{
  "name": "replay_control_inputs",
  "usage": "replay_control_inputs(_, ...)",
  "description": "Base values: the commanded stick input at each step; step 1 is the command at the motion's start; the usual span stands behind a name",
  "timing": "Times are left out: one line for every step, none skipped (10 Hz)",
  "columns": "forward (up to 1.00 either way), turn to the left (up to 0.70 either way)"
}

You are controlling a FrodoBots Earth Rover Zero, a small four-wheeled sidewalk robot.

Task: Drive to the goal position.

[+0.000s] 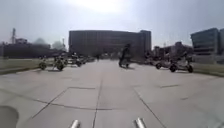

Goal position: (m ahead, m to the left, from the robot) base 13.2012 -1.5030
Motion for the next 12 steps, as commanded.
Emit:
replay_control_inputs(0.85, 0.01)
replay_control_inputs(0.85, 0.01)
replay_control_inputs(0.85, 0.01)
replay_control_inputs(0.85, 0.01)
replay_control_inputs(0.85, 0.01)
replay_control_inputs(0.85, 0.01)
replay_control_inputs(0.85, 0.01)
replay_control_inputs(0.85, 0.01)
replay_control_inputs(0.85, 0.01)
replay_control_inputs(0.85, 0.01)
replay_control_inputs(0.85, -0.05)
replay_control_inputs(0.85, -0.20)
